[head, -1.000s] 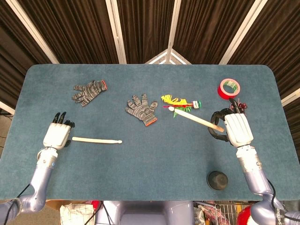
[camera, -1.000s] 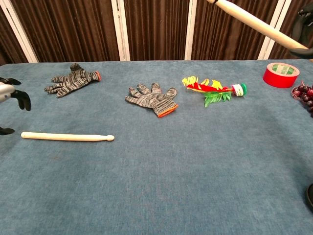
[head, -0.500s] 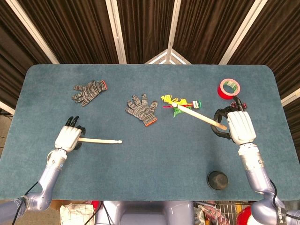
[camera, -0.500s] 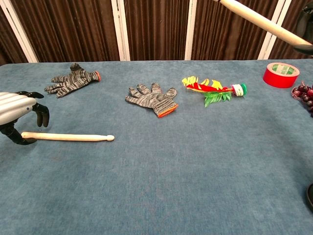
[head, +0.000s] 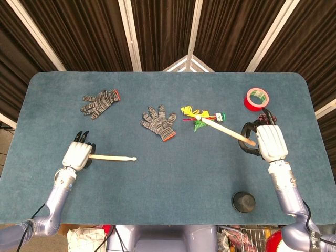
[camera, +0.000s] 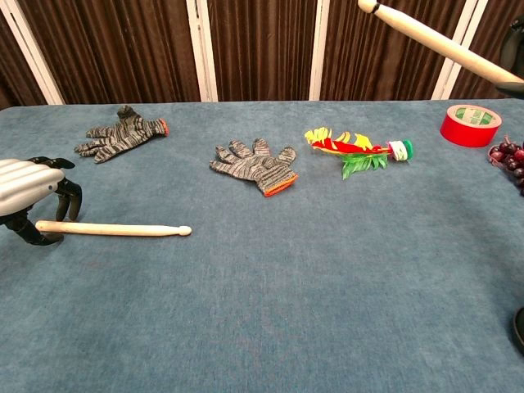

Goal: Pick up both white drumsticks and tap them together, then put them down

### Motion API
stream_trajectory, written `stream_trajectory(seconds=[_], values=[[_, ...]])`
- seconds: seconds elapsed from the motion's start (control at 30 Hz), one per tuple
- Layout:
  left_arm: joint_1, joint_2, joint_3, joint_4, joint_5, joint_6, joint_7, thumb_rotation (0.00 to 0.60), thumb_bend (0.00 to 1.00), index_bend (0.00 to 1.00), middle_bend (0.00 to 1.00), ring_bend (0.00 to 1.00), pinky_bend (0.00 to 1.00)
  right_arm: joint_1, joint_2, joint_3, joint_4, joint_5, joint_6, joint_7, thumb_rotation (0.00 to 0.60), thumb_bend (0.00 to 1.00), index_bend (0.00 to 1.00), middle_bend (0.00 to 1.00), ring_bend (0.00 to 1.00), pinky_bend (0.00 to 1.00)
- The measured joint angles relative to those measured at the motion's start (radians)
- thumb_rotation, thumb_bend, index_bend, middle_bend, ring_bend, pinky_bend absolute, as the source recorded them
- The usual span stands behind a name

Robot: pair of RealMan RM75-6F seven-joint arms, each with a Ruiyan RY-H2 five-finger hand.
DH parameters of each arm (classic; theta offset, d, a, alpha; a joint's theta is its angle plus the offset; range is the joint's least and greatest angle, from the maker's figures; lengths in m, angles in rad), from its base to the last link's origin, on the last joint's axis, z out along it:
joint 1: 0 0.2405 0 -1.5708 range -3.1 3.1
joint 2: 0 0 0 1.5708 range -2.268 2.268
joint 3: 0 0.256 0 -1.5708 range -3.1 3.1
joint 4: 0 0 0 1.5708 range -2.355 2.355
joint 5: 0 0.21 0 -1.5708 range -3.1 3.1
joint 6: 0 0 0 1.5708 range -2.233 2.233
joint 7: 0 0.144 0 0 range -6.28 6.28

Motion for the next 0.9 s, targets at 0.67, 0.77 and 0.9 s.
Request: stream_trajectory(seconds=[0.67, 0.77, 0.9], values=[[-0.010, -0.015, 0.005, 0.009, -0.009, 0.006, 0.025, 0.600, 0.42, 0.55, 0.53, 0.06, 0.00, 0.006, -0.012, -0.005, 0.015, 0.007, -0.003, -0.012, 0.600, 0.38, 0.68, 0.62, 0.41, 0.01], [-0.010, -0.013, 0.007, 0.005, -0.009, 0.008, 0.030, 0.600, 0.42, 0.55, 0.53, 0.06, 0.00, 0.007, -0.014, -0.005, 0.017, 0.008, -0.002, -0.011, 0.600, 0.38, 0.68, 0.62, 0.41, 0.01], [-0.011, -0.013, 0.008, 0.004, -0.025, 0.005, 0.046, 0.600, 0.42, 0.55, 0.53, 0.06, 0.00, 0.008, -0.015, -0.007, 0.017, 0.005, -0.001, -0.016, 0.600, 0.38, 0.68, 0.62, 0.41, 0.01]])
